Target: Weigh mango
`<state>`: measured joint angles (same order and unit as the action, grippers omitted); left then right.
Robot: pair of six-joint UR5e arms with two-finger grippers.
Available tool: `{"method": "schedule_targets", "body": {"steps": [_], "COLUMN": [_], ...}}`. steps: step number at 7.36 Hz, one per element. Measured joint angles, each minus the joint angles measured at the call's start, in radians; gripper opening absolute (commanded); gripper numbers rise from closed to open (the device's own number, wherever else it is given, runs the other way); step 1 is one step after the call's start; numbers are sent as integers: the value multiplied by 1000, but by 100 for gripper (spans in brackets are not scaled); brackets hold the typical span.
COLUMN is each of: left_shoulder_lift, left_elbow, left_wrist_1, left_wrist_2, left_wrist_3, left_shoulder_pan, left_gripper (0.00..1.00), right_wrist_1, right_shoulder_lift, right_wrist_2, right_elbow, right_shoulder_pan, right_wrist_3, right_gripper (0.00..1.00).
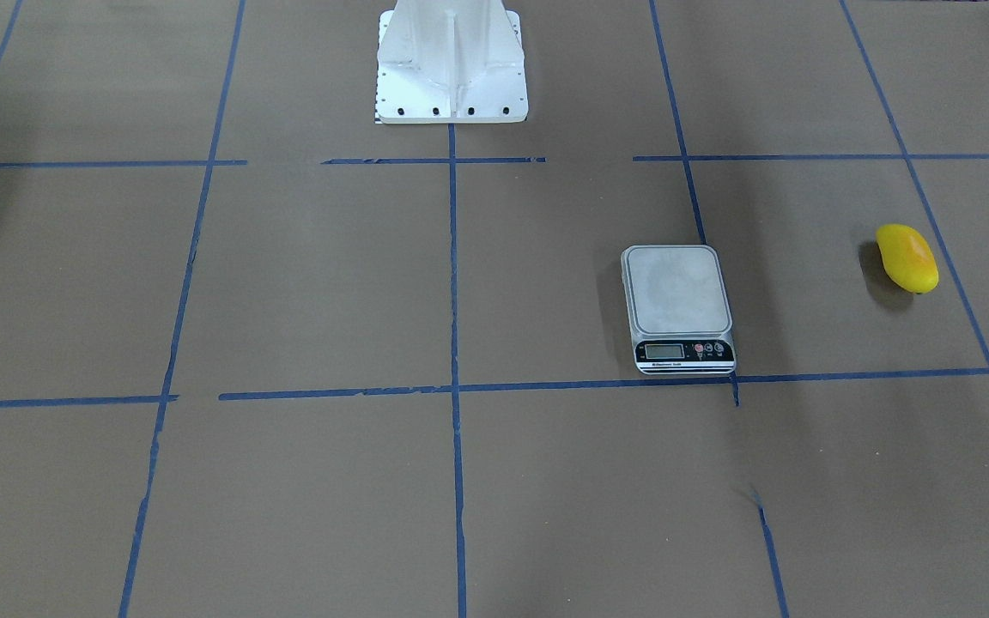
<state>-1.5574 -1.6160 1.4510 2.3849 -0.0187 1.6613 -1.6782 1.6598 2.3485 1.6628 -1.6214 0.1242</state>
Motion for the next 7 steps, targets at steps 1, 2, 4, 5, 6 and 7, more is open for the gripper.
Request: {"method": "schedule_targets", "body": {"steps": [1, 2, 4, 5, 6, 7], "left_shoulder_lift": [1, 0, -4, -4, -3, -2], "left_elbow": [-1, 1, 0, -1, -2, -4], "left_wrist_1": [0, 3, 9, 11, 12, 12], "left_wrist_2": [0, -1, -4, -5, -5, -6], "left_wrist_3": [3, 4, 3, 3, 2, 2], "left_shoulder_pan": [0, -1, -3, -4, -4, -5], "left_gripper": [100, 100, 100, 100, 100, 100], "right_wrist_1": [0, 0, 0, 0, 0, 0], "right_shoulder_lift": [0, 0, 0, 0, 0, 0], "right_wrist_2": [0, 0, 0, 0, 0, 0], "right_elbow": [0, 0, 0, 0, 0, 0], "right_shoulder_pan": [0, 0, 0, 0, 0, 0], "right_wrist_3": [0, 0, 0, 0, 0, 0], "right_gripper": [100, 100, 100, 100, 100, 100]}}
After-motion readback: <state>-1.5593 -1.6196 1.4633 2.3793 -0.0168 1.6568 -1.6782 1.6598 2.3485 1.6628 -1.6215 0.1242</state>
